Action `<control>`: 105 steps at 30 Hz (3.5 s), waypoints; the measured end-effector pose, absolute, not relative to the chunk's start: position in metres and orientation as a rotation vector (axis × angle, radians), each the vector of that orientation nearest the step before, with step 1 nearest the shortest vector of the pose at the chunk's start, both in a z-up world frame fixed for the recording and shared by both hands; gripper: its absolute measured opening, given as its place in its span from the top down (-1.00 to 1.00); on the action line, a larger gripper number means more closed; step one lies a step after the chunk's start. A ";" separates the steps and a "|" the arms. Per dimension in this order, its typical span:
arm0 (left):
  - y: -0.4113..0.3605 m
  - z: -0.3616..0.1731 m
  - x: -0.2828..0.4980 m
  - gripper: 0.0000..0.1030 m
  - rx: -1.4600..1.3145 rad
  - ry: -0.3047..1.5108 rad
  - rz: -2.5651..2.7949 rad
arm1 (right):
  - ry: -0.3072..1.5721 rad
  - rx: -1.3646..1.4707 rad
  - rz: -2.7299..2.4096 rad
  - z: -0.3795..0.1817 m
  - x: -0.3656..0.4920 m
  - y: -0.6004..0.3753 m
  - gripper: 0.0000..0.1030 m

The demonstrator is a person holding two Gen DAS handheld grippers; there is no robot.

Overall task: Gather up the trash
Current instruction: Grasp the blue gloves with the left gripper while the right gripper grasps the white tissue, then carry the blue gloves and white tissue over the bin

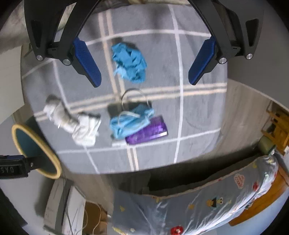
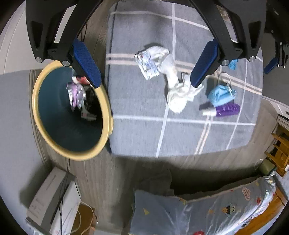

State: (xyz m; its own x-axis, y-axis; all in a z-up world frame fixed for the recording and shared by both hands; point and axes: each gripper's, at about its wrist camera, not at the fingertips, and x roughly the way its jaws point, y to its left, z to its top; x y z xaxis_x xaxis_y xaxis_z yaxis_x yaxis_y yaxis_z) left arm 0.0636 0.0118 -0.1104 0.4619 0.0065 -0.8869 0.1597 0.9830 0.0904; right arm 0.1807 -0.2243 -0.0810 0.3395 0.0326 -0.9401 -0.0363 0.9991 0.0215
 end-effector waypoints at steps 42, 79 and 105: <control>-0.004 -0.128 0.067 0.30 0.185 1.137 -0.301 | 1.337 -0.064 0.098 -0.130 0.163 -0.173 0.52; -0.037 -0.038 0.099 0.30 0.109 0.883 -0.367 | 1.019 0.111 0.072 -0.007 0.183 -0.298 0.52; -0.192 -0.054 0.133 0.30 0.279 0.900 -0.598 | 1.135 0.257 -0.146 -0.071 0.213 -0.439 0.52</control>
State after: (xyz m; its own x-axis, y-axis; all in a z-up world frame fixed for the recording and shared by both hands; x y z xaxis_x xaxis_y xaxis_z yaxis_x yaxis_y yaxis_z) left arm 0.1328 -0.1924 -0.0541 0.4744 -0.3688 -0.7993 0.5947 0.8038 -0.0179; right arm 0.2133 -0.4387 -0.0708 0.4169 0.0154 -0.9088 0.2447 0.9610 0.1285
